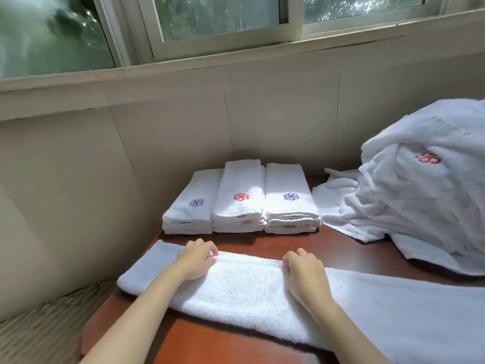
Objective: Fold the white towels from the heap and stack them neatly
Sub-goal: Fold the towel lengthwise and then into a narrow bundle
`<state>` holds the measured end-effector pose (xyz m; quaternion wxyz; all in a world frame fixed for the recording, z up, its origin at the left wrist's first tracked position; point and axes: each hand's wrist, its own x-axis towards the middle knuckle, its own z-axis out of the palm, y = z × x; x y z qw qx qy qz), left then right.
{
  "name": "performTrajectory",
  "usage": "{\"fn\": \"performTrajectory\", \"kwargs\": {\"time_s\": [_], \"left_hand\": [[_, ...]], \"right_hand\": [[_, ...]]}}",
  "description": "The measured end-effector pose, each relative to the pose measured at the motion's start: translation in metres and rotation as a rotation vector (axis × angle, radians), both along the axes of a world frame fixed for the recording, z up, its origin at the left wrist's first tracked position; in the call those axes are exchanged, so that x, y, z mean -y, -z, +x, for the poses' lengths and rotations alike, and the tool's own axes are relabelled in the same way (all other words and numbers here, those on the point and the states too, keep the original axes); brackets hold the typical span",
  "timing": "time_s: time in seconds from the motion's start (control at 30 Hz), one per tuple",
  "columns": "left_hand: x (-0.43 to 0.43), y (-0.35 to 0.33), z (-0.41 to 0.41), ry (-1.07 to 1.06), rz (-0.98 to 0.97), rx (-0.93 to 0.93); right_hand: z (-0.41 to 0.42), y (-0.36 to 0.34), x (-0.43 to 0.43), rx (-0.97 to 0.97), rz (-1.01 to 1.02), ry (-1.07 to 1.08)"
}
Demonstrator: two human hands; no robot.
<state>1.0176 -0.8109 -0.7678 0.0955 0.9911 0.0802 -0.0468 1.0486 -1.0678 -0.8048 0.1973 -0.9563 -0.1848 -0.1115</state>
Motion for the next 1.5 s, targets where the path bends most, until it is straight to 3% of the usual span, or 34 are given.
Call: {"fn": "performTrajectory", "kwargs": {"time_s": [0.13,0.23,0.53,0.67,0.77,0.87,1.03,1.23,1.5], "left_hand": [[-0.009,-0.014,0.018,0.04,0.013,-0.216],[-0.011,-0.02,0.031,0.092,-0.012,-0.271],[-0.006,0.009,0.03,0.068,0.016,0.098],[-0.002,0.021,0.025,0.013,0.124,0.236],[-0.001,0.025,0.022,0.009,0.203,0.243],[-0.002,0.023,0.021,-0.027,0.241,0.178],[-0.025,0.019,0.008,-0.265,0.245,0.274],[-0.093,0.019,-0.038,-0.652,0.044,0.25],[-0.12,-0.021,-0.075,-0.808,-0.577,-0.134]], "right_hand": [[0.011,-0.004,-0.002,-0.03,0.034,0.01],[0.011,-0.004,-0.005,-0.002,-0.031,0.047],[-0.006,-0.015,-0.018,0.03,-0.202,0.154],[-0.026,-0.022,-0.026,0.207,-0.121,-0.054],[-0.043,-0.01,-0.038,0.044,-0.056,-0.264],[-0.043,0.0,-0.045,-0.127,-0.22,-0.291],[-0.031,0.007,-0.044,-0.205,-0.302,-0.382],[-0.029,0.008,-0.046,-0.206,-0.344,-0.391],[-0.032,-0.007,-0.044,-0.266,-0.268,-0.424]]}}
